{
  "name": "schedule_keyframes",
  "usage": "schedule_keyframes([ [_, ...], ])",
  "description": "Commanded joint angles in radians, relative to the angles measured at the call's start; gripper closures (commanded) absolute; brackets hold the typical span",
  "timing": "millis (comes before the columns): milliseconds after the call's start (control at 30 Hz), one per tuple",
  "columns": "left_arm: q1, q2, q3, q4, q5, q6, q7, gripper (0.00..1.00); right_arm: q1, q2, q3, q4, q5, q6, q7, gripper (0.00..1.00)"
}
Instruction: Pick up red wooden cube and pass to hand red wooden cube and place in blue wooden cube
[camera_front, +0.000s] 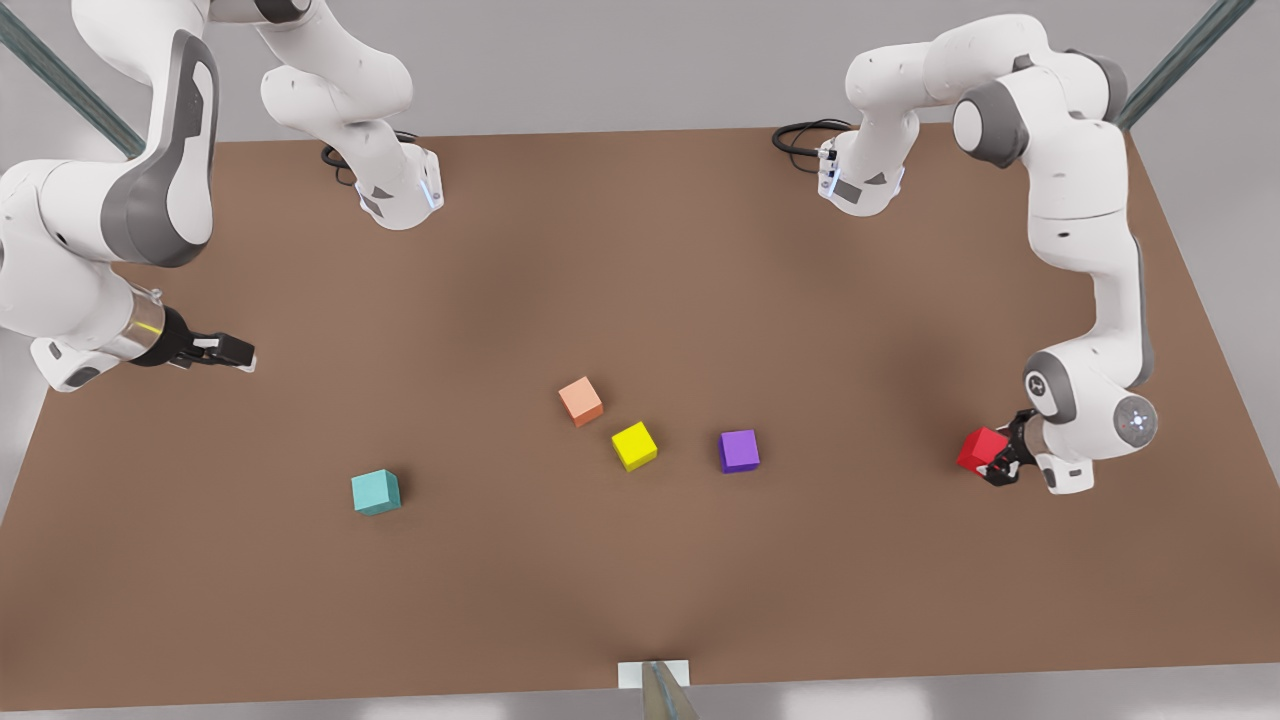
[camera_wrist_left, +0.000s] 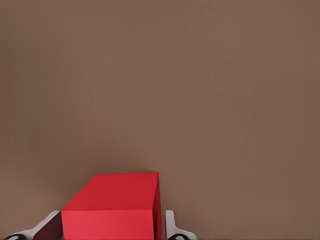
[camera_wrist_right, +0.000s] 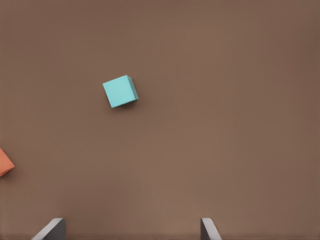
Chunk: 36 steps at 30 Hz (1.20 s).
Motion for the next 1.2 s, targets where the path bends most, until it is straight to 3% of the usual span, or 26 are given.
schedule_keyframes([
  [0, -0.003, 0.007, -0.001, 0.0, 0.002, 0.02, -0.082, 0.0, 0.0, -0.001, -0.001, -0.001, 0.0, -0.005, 0.007, 0.0],
  [333, -0.009, 0.047, -0.001, 0.0, 0.001, 0.053, -0.082, 0.0, 0.0, -0.001, -0.001, -0.003, 0.002, -0.009, 0.007, 0.0],
  [367, -0.015, 0.047, -0.001, 0.002, 0.001, 0.053, -0.084, 0.05, 0.0, -0.001, -0.001, -0.004, 0.002, -0.009, 0.007, 0.0],
  [400, -0.017, 0.044, -0.001, 0.002, 0.001, 0.052, -0.084, 0.35, 0.0, -0.001, -0.001, -0.004, 0.002, -0.009, 0.007, 0.0],
  [533, -0.017, 0.025, -0.004, 0.005, 0.001, 0.047, -0.084, 0.48, 0.0, 0.001, -0.001, -0.006, 0.003, -0.009, 0.007, 0.0],
  [600, -0.015, 0.001, -0.041, 0.015, 0.002, 0.049, -0.088, 0.48, 0.0, 0.001, -0.001, -0.007, 0.003, -0.009, 0.007, 0.0],
  [700, -0.006, 0.002, -0.237, 0.109, -0.028, -0.02, -0.15, 0.48, 0.0, 0.004, -0.001, -0.007, 0.003, -0.011, 0.007, 0.0],
  [800, 0.014, -0.007, -0.441, 0.359, -0.122, -0.365, -0.15, 0.48, 0.0, 0.007, -0.001, -0.003, 0.005, -0.009, 0.007, 0.0],
  [900, 0.014, 0.002, -0.663, 0.368, -0.126, -0.414, 0.091, 0.48, -0.003, 0.011, -0.001, -0.007, 0.007, -0.009, 0.002, 0.0],
  [1000, 0.005, 0.128, -0.777, 0.416, -0.384, -0.427, 0.43, 0.52, -0.005, 0.011, -0.001, -0.007, 0.016, -0.009, 0.001, 0.0],
  [1067, -0.044, 0.389, -0.946, 0.687, -0.41, -0.454, 0.531, 0.55, -0.006, 0.013, -0.001, -0.009, 0.025, -0.014, -0.007, 0.0],
  [1100, -0.072, 0.396, -0.969, 0.701, -0.415, -0.436, 0.631, 0.61, -0.008, 0.014, -0.003, -0.009, 0.025, -0.016, -0.009, 0.0],
  [1167, -0.077, 0.412, -0.967, 0.7, -0.496, -0.416, 0.76, 0.61, -0.008, 0.014, -0.003, -0.009, 0.025, -0.016, -0.009, 0.0],
])
